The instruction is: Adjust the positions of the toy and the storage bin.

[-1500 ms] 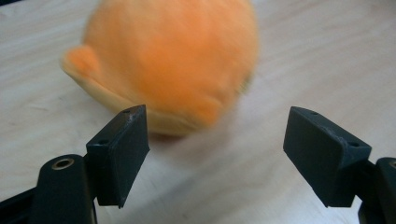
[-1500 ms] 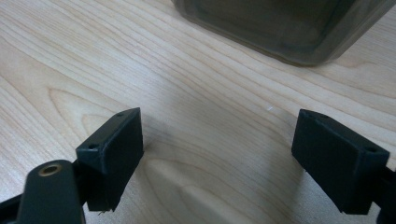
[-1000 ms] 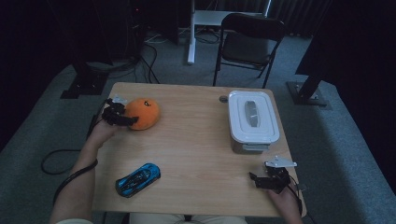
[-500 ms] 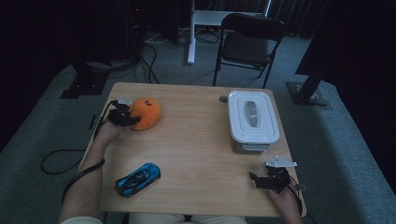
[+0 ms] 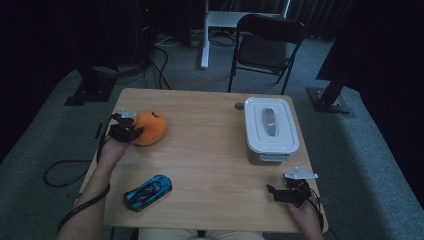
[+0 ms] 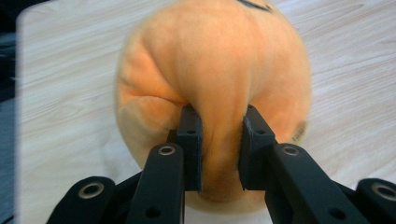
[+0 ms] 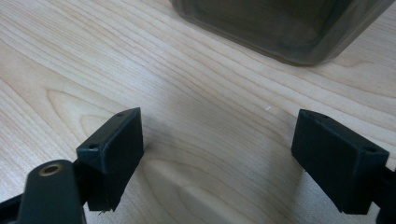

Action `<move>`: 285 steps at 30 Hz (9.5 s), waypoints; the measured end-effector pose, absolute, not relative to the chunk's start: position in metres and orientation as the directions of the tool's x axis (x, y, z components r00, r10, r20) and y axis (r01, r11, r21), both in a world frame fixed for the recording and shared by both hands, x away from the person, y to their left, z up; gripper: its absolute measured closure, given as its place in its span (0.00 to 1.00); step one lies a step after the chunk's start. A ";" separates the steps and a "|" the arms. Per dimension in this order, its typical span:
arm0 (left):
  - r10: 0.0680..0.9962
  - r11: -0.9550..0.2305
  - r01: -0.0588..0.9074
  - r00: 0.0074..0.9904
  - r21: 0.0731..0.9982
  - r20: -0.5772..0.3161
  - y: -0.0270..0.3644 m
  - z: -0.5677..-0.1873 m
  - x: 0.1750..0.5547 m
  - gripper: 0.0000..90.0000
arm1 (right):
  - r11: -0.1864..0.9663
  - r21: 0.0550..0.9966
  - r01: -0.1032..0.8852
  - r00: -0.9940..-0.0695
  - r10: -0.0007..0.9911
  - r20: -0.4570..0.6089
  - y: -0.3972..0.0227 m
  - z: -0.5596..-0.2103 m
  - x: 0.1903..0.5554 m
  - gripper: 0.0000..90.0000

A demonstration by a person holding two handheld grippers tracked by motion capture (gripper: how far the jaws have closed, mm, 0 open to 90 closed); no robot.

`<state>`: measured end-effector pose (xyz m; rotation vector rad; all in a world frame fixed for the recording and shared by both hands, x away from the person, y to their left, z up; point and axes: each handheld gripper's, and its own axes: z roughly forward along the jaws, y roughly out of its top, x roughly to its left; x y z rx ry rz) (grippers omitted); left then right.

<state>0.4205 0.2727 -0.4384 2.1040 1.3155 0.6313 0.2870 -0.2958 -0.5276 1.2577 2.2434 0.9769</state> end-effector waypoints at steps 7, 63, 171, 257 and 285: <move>0.938 -0.298 0.668 0.339 0.682 0.078 0.280 -0.436 0.377 0.83 | 0.355 0.731 0.583 -0.522 0.853 0.002 -0.296 -0.528 0.287 0.18; 0.831 -0.404 0.587 0.556 0.701 0.014 0.218 -0.477 0.292 0.02 | 0.362 0.727 0.583 -0.534 0.845 0.007 -0.295 -0.528 0.286 0.15; 0.677 -0.554 0.493 0.736 0.671 0.017 -0.045 -0.491 0.493 0.02 | 0.140 0.784 0.605 -0.289 0.956 0.052 -0.370 -0.511 0.427 0.18; 0.722 -0.548 0.489 0.687 0.679 0.088 0.086 -0.477 0.422 0.03 | 0.332 0.806 0.490 -0.570 0.822 0.007 -0.249 -0.506 0.402 0.25; 0.658 -0.556 0.421 0.749 0.717 0.071 0.091 -0.469 0.346 0.02 | 0.403 0.804 0.437 -0.660 0.751 -0.018 -0.252 -0.504 0.354 0.24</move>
